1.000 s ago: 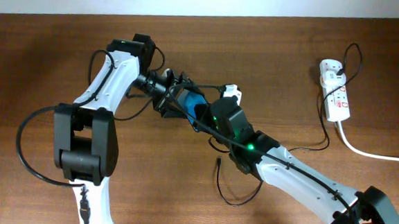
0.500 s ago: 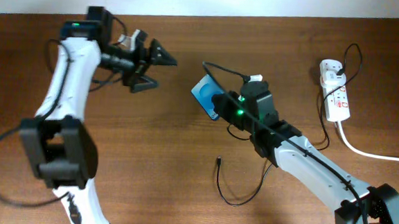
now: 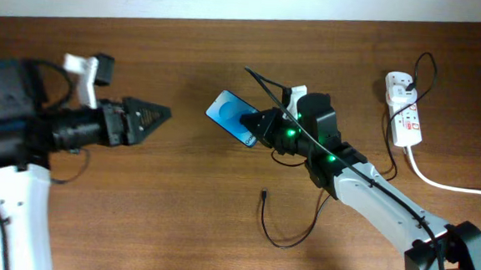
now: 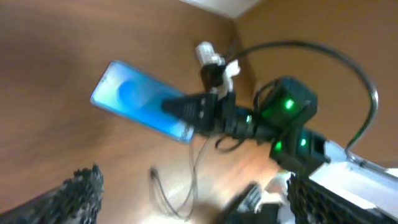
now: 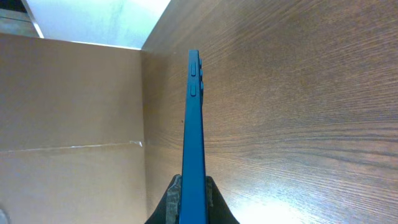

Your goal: Plug charger to phone and switch on socket

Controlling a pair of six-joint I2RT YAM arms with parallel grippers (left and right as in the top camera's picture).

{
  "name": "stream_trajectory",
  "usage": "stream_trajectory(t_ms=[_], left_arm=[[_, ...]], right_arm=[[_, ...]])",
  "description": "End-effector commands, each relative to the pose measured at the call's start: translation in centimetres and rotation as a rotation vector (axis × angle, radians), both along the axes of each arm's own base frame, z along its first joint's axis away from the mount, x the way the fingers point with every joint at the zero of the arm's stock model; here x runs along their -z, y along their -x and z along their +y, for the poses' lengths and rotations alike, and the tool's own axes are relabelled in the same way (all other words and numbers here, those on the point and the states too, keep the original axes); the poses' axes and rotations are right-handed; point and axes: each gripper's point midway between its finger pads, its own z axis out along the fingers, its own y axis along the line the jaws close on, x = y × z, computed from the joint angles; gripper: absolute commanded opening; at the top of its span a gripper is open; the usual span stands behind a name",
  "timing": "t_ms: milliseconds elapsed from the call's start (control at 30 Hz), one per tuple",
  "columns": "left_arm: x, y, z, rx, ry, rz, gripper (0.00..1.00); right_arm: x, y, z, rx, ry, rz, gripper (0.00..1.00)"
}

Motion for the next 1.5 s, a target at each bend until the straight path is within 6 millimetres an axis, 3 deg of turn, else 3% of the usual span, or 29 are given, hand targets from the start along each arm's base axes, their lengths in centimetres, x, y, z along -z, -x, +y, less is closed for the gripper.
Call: stream_trajectory(t_ms=[0,67,233,300,467,600,733,1100,1300,1467], left_arm=[[5.4,-0.2,-0.9,-0.040,0.238,0.283,0.99],[8.6,-0.5,-1.2,-0.083,0.290,0.407,0.99],[13.7,-1.2,-1.6,-0.265,0.222,0.607,0.98],[14.7,-1.3,-2.8,-0.324,0.181,0.674,0.98],[14.2,-2.3,-6.7,-0.300,0.156,0.625,0.95],[14.6,-2.3,-7.8,-0.362,0.155,0.680,0.95],[14.6,-2.3,-7.8,-0.375,0.167,0.700,0.92],[15.0,-2.7,-7.2,-0.497,0.206,0.790,0.89],[15.6,-3.3,-6.2,-0.613,0.222,0.834,0.83],[15.9,-3.6,-5.7,-0.714,0.266,0.899,0.73]], right_arm=[[-0.6,0.5,0.4,-0.031,-0.016,0.009,0.04],[0.2,0.9,0.2,-0.031,-0.001,0.045,0.04],[0.7,1.2,0.1,0.003,-0.027,0.129,0.04],[0.7,1.2,0.1,0.015,-0.044,0.155,0.04],[0.6,1.5,0.3,0.050,-0.111,0.256,0.04],[0.5,1.7,0.5,0.128,-0.210,0.417,0.04],[0.1,2.6,1.1,0.108,-0.272,0.518,0.04],[-1.7,5.0,4.9,-0.006,-0.333,0.537,0.04],[-2.1,5.2,5.2,-0.015,-0.350,0.555,0.04],[-2.0,5.5,5.5,-0.022,-0.348,0.558,0.04]])
